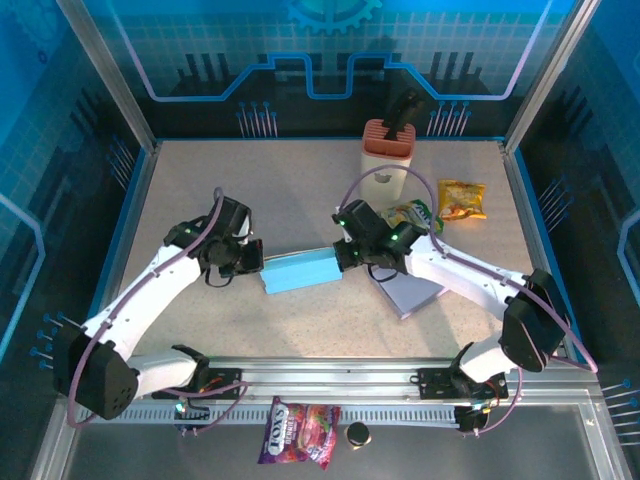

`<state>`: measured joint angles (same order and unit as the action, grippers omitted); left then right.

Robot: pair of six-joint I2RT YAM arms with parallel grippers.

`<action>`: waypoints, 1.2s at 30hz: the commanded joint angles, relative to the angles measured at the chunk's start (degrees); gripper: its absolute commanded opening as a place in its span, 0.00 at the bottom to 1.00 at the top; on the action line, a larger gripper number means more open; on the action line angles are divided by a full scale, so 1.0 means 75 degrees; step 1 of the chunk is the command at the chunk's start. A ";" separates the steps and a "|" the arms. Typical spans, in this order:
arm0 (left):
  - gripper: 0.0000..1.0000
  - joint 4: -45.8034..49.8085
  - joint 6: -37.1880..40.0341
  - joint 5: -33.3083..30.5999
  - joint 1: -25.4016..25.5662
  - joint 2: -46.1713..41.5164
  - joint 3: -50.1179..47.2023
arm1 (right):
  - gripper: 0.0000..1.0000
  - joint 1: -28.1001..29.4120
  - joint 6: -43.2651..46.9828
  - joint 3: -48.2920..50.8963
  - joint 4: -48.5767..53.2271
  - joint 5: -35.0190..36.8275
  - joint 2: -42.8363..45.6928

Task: Fold the paper box

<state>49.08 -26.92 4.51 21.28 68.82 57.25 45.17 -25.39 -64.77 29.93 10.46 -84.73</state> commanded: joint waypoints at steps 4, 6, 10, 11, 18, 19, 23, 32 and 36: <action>0.00 0.0188 -0.0019 -0.0146 0.0092 -0.0033 -0.0564 | 0.00 0.0244 0.0281 0.0458 -0.0240 0.0160 0.0176; 0.00 0.0235 -0.0023 -0.0246 0.0099 -0.0100 -0.0579 | 0.00 0.0245 0.0276 0.0525 -0.0259 0.0199 0.0211; 0.00 0.0322 -0.0055 -0.0309 0.0098 -0.0129 -0.0567 | 0.00 0.0255 0.0249 0.0539 -0.0219 0.0202 0.0304; 0.00 0.0323 -0.0061 -0.0309 0.0106 -0.0129 -0.0567 | 0.00 0.0255 0.0228 0.0539 -0.0198 0.0187 0.0316; 0.00 0.0310 -0.0103 -0.0363 0.0150 -0.0124 -0.0591 | 0.17 0.0258 -0.0343 0.0359 0.0176 -0.0140 0.0474; 0.00 0.0314 -0.0103 -0.0378 0.0157 -0.0131 -0.0590 | 0.22 0.0259 -0.0510 0.0343 0.0213 -0.0226 0.0547; 0.00 0.0323 -0.0121 -0.0433 0.0186 -0.0203 -0.0614 | 0.39 0.0232 -0.1595 0.0269 0.0402 -0.0592 0.0947; 0.00 0.0288 -0.0161 -0.0466 0.0291 -0.0251 -0.0612 | 0.61 -0.0345 -0.5699 0.1168 -0.1286 -0.1595 0.1866; 0.00 0.0300 -0.0197 -0.0521 0.0361 -0.0239 -0.0591 | 0.65 -0.0878 -0.7337 0.1366 -0.2362 -0.2095 0.1668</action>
<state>47.48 -27.09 1.69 23.46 66.74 54.46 40.80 -66.61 -55.68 20.23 -1.56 -71.29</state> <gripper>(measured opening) 0.051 0.642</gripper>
